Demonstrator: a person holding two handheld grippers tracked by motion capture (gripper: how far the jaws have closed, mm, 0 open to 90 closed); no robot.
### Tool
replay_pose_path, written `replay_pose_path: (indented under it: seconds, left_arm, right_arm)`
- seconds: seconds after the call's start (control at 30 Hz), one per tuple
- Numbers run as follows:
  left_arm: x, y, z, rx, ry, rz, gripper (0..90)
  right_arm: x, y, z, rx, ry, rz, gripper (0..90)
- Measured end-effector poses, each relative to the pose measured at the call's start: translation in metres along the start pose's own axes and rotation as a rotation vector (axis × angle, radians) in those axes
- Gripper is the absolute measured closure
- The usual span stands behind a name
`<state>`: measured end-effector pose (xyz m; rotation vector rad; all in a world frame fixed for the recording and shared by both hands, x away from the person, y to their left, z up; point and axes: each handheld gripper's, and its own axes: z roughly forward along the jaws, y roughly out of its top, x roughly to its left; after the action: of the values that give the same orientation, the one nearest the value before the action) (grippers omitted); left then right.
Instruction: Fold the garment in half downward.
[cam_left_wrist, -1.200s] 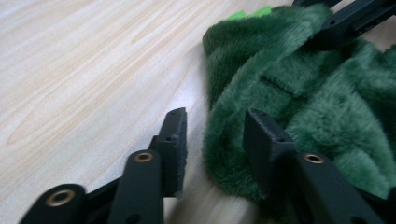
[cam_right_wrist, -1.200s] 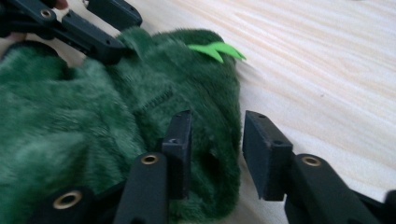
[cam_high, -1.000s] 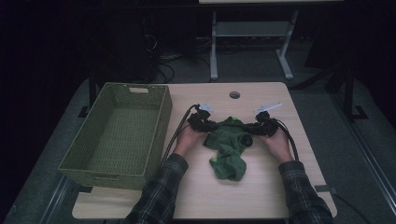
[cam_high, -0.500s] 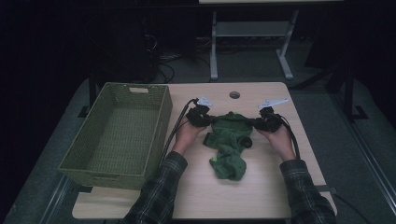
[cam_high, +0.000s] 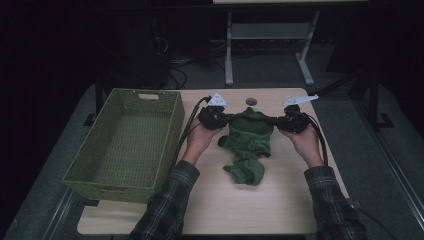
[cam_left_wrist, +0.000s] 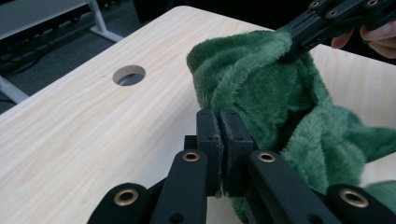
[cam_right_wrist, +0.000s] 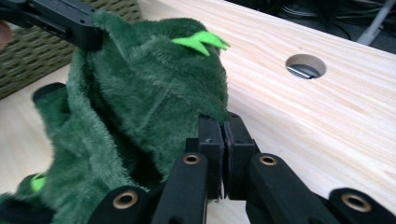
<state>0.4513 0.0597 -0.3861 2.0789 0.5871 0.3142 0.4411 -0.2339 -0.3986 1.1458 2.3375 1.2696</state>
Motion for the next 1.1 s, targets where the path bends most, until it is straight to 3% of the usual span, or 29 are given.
replay_pose_path:
  seconds: [0.33, 0.8, 1.1]
  left_arm:
    - [-0.018, -0.014, -0.016, -0.027, -0.033, -0.016, 87.2]
    - [-0.051, -0.032, -0.038, -0.047, -0.072, 0.003, 86.8]
    - [-0.074, -0.051, -0.051, -0.039, -0.111, 0.047, 86.6]
  right_arm:
    - [0.022, -0.012, -0.015, -0.032, 0.038, -0.048, 87.4]
    - [0.053, -0.034, -0.032, -0.034, 0.102, -0.099, 87.1]
    - [0.073, -0.053, -0.042, -0.023, 0.133, -0.123, 86.8]
